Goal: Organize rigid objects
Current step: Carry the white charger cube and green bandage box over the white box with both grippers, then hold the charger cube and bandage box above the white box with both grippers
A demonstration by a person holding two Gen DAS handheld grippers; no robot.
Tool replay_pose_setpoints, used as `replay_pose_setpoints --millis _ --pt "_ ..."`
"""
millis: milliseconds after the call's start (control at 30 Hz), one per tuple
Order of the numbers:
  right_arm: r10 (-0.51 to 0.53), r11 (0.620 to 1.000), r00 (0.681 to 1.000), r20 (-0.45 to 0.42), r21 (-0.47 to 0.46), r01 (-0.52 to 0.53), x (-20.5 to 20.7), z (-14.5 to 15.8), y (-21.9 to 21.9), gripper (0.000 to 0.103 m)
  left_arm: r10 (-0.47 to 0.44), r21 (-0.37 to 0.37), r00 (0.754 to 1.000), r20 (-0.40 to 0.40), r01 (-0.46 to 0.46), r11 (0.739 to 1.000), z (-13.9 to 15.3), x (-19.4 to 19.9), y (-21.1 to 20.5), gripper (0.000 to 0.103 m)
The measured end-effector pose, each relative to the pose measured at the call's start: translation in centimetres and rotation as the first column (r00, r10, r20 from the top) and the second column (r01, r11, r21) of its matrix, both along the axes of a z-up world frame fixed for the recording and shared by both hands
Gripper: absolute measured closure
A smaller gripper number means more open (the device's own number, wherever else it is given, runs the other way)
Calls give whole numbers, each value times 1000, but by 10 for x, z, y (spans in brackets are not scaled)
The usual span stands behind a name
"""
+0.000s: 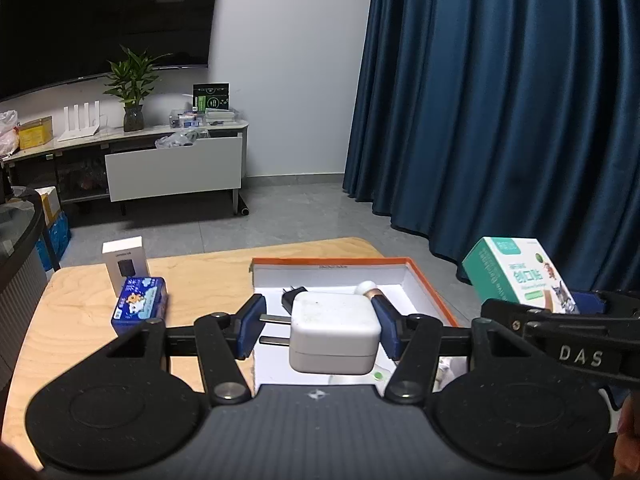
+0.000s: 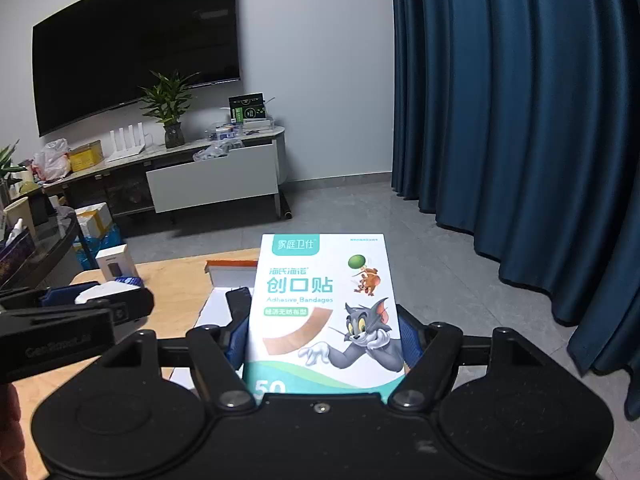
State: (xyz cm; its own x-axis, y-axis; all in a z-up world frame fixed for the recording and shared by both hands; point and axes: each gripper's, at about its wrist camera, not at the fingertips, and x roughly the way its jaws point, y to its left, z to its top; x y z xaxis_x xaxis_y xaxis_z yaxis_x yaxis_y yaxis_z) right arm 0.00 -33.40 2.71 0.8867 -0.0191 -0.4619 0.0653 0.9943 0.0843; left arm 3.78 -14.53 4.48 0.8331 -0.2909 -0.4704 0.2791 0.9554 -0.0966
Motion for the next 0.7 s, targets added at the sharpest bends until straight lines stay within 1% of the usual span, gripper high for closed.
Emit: replay_pose_setpoints --millis 300,700 --pt "13 1000 1000 13 7 -13 -15 5 -3 19 -6 16 1000 11 6 1000 4 -13 -10 45" --pt "15 1000 1000 12 3 -15 -16 5 -3 19 -19 13 1000 15 19 1000 2 -17 -14 45"
